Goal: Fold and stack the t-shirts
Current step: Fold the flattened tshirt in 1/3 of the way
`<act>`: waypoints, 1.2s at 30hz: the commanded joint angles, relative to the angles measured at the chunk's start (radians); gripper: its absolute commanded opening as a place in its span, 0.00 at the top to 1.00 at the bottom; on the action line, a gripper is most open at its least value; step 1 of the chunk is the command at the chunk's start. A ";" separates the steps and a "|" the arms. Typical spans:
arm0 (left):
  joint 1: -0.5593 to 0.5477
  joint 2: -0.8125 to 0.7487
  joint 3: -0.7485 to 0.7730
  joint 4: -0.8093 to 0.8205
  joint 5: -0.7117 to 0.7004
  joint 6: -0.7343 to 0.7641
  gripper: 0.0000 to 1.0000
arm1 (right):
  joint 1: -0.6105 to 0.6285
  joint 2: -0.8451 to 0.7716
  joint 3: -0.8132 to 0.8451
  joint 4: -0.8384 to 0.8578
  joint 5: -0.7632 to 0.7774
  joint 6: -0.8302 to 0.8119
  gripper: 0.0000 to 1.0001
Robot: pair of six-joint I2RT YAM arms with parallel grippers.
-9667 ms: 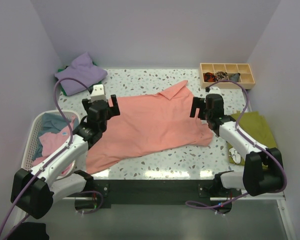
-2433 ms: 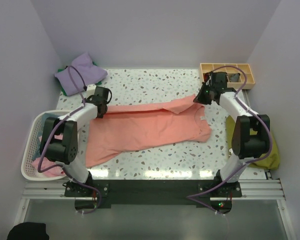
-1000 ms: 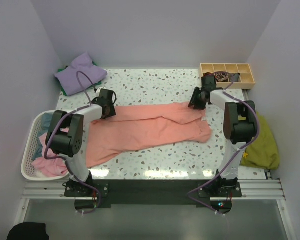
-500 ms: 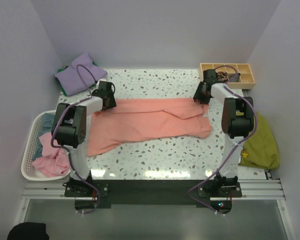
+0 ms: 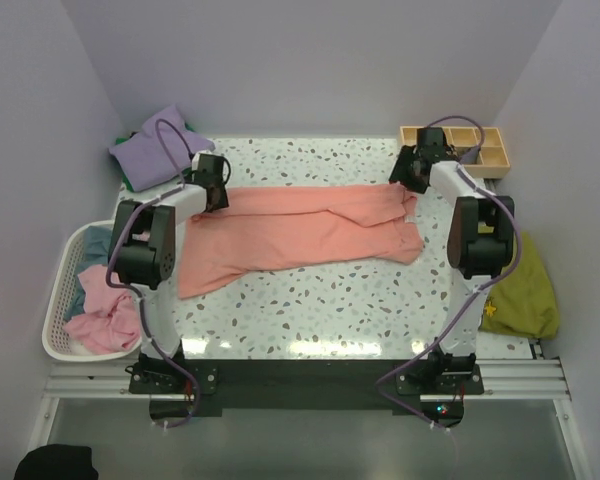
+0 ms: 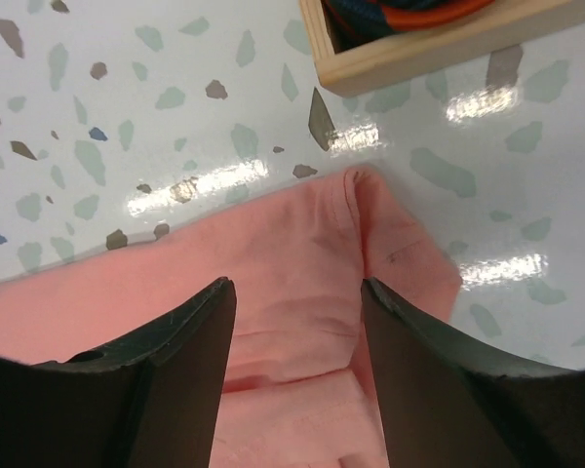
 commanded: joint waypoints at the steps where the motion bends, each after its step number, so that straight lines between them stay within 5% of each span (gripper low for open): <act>1: 0.019 -0.074 0.032 -0.098 -0.118 0.001 0.36 | -0.009 -0.157 -0.009 -0.003 0.049 -0.041 0.41; 5: 0.018 -0.185 -0.020 -0.132 -0.158 -0.066 0.36 | -0.007 -0.287 -0.142 -0.038 0.125 -0.012 0.25; 8: 0.010 -0.325 -0.136 -0.089 0.001 -0.106 0.37 | -0.009 -0.373 -0.266 -0.069 0.135 0.005 0.23; 16: -0.083 -0.621 -0.527 -0.086 0.042 -0.277 0.36 | -0.009 -0.644 -0.685 0.008 0.012 0.086 0.23; 28: -0.188 -0.845 -0.738 -0.194 0.023 -0.462 0.28 | -0.007 -0.720 -0.918 0.149 -0.080 0.153 0.24; 32: -0.188 -0.812 -0.759 -0.169 -0.010 -0.465 0.31 | -0.007 -0.674 -0.926 0.218 -0.098 0.147 0.34; 36: -0.189 -0.766 -0.764 -0.147 -0.030 -0.452 0.52 | -0.007 -0.616 -0.902 0.239 -0.120 0.137 0.70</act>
